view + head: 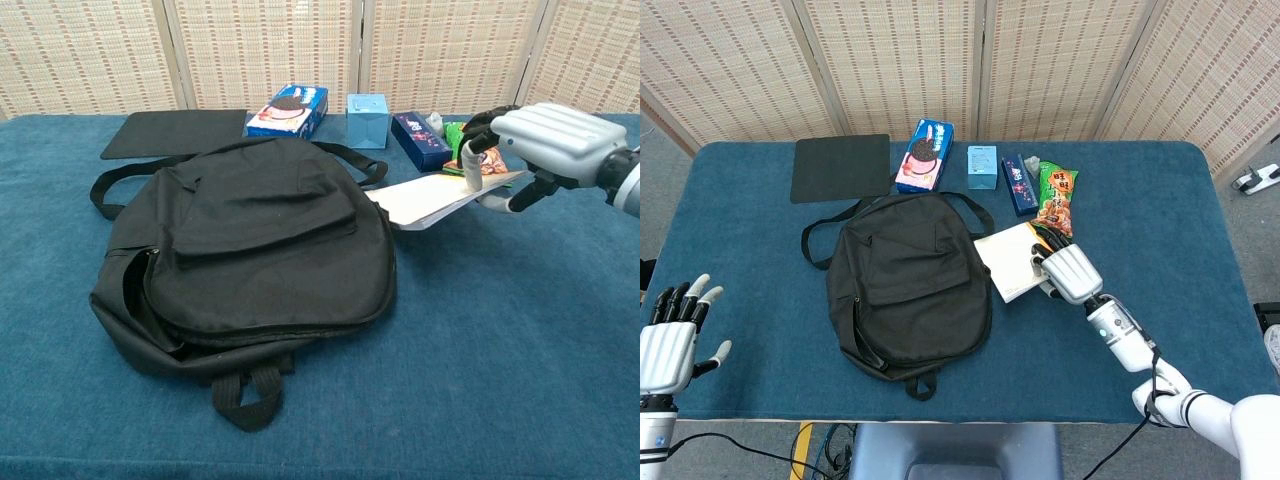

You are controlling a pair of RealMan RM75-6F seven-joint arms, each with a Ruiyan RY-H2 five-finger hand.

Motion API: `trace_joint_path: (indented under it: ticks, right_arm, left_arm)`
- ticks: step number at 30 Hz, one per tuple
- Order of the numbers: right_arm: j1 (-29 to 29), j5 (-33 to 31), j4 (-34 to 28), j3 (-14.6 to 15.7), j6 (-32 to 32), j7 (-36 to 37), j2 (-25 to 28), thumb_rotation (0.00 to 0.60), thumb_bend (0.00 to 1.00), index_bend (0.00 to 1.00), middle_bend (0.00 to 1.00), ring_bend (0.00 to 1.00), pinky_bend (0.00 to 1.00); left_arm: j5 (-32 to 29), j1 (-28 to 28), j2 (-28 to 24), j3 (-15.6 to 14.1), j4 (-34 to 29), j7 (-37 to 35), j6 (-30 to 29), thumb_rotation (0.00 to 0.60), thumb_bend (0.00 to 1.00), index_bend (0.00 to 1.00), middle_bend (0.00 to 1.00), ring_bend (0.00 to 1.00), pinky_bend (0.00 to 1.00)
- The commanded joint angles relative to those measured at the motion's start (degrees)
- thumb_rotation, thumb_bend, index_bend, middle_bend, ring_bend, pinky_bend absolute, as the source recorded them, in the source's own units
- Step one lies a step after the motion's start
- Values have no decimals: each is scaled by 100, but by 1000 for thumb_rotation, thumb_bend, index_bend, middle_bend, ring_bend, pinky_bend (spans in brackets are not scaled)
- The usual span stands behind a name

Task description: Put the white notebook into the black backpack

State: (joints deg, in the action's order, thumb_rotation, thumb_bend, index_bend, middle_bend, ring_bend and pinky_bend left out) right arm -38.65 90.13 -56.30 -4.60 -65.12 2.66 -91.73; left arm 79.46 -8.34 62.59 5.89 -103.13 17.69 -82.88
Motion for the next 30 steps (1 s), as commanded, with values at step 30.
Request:
trace_joint_path:
  ticks: [30]
  right_arm:
    - [674, -145, -1775, -735, -1697, -1551, 2283, 600, 615, 636, 377, 172, 138]
  left_arm:
    - [1361, -2737, 639, 83, 1125, -1894, 2876, 600, 281, 258, 96, 106, 66]
